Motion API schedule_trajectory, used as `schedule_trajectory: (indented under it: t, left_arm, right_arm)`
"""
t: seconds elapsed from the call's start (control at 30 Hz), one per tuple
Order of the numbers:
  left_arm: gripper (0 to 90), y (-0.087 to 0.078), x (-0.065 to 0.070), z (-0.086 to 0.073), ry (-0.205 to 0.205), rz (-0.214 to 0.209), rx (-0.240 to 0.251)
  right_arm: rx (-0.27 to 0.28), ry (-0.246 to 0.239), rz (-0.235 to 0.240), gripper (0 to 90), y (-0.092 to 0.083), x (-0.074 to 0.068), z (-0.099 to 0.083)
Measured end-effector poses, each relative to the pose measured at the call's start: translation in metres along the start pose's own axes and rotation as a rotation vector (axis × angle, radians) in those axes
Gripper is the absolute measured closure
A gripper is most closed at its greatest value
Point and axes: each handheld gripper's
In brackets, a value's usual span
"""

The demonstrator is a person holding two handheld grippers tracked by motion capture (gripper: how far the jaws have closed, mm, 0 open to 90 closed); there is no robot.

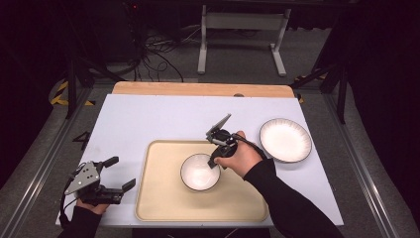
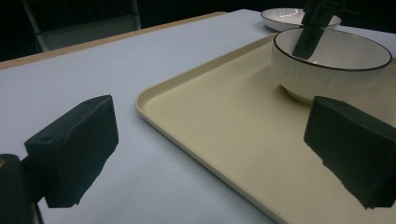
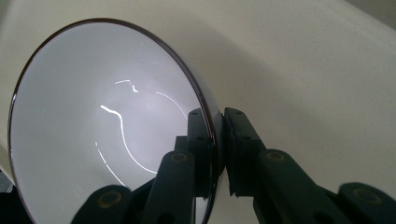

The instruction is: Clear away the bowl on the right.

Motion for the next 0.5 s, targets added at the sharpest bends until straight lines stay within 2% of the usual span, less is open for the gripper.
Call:
schedule_trajectory:
  t: [0.2, 0.3, 0.37, 0.5]
  left_arm:
    - [3.8, 0.0000, 0.0002, -0.0001, 0.001, 0.000, 0.001]
    - [3.8, 0.0001, 0.0002, -0.0001, 0.002, 0.001, 0.001]
    - [3.8, 0.0000, 0.0001, 0.0001, 0.003, 0.000, -0.002]
    - [3.8, 0.0001, 0.0005, -0.0001, -0.001, 0.000, 0.001]
  right_arm:
    - [-0.008, 0.016, 0.002, 81.2, 0.0006, 0.0017, 0.0003]
    - [0.009, 0.028, 0.037, 70.3, 0.0012, 0.0050, -0.0005]
    - [0.006, 0.039, 0.056, 67.9, 0.0022, 0.0059, -0.0009]
    - [0.008, 0.042, 0.085, 57.7, 0.0017, 0.0047, -0.0002]
Point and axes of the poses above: each handheld gripper's, and its own axes: y roughly forward along the jaws, z roughly out of its top, x roughly to its right, and after that the axes turned 11 degrees about z, right-handed
